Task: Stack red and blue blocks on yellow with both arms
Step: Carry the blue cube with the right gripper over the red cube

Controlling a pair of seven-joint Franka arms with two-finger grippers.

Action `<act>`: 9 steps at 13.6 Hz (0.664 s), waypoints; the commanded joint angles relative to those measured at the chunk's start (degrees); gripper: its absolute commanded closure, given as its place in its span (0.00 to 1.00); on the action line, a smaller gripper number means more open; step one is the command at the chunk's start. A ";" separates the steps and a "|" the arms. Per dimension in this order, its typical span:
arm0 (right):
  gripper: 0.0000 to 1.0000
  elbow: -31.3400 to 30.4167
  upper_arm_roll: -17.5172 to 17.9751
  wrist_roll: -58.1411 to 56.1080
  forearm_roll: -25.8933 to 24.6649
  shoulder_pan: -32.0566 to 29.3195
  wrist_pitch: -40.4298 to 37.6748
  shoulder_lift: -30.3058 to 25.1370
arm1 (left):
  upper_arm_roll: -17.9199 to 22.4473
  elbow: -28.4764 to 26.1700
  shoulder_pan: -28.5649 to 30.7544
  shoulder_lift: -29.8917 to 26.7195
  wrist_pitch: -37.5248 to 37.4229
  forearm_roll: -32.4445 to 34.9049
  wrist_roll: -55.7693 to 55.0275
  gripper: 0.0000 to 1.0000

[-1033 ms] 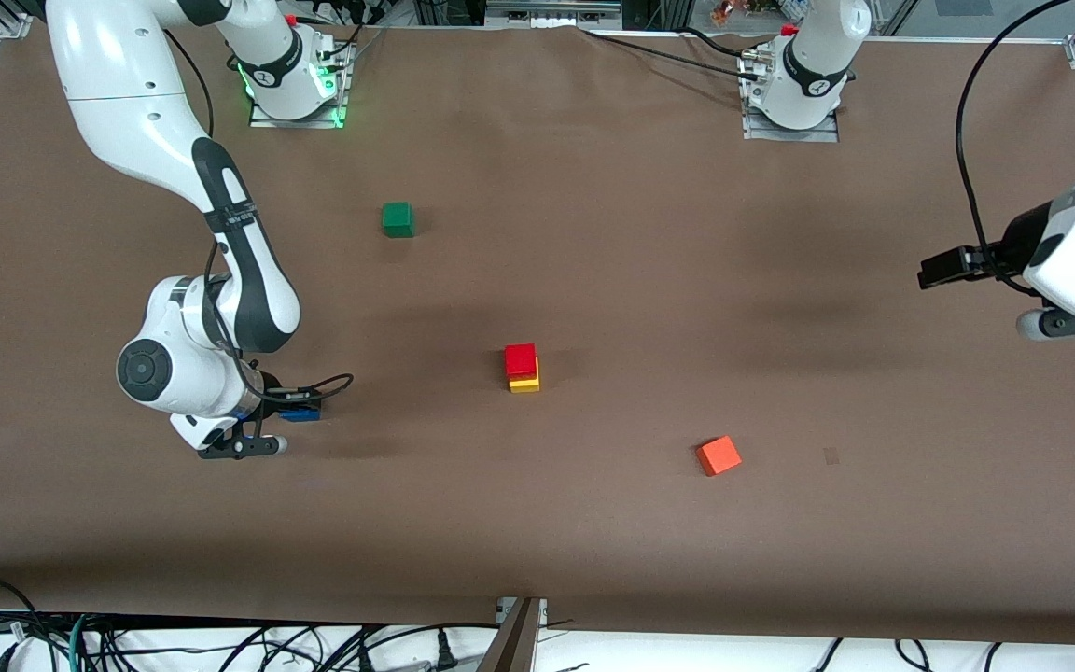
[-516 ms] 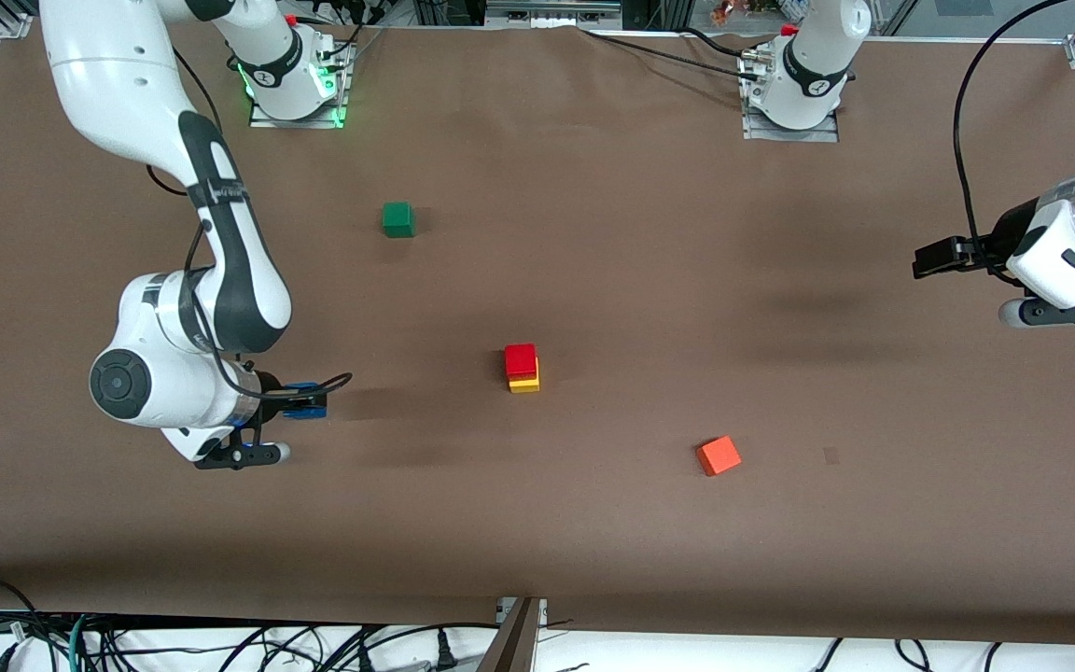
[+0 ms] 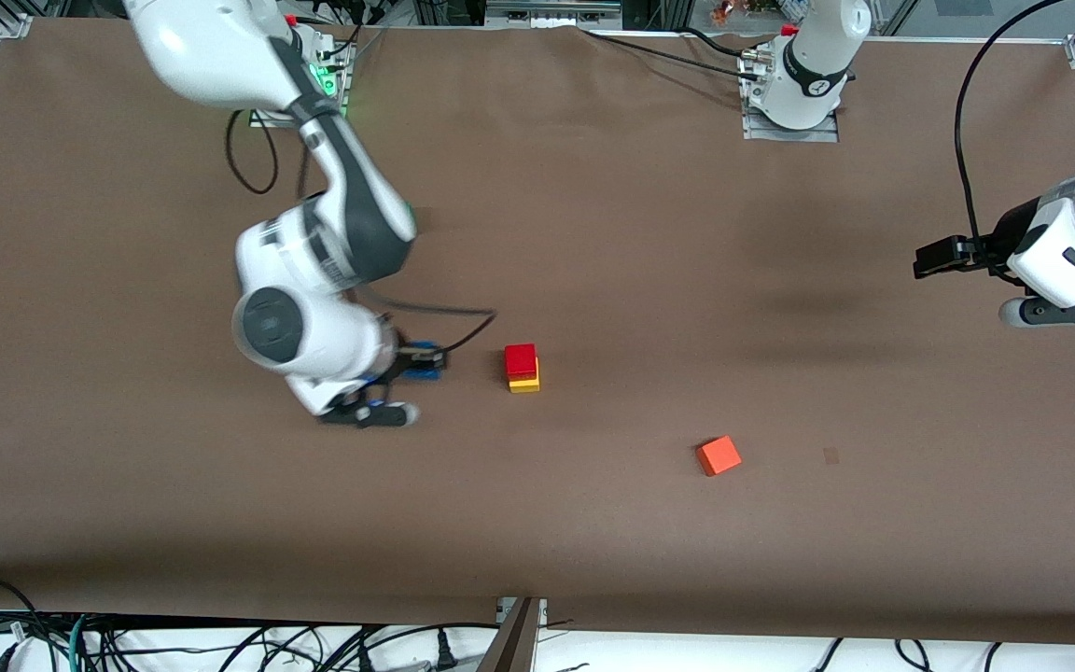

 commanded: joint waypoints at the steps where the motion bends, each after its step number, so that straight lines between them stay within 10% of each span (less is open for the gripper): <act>1: 0.65 0.47 -0.32 3.87 0.70 4.65 -0.50 -0.90 | -0.56 1.25 -0.06 0.13 0.01 0.73 1.22 0.00; 9: 0.64 -1.55 -0.41 3.00 -8.27 10.11 6.69 0.51 | -0.56 3.80 -1.29 1.10 0.09 0.02 0.96 0.00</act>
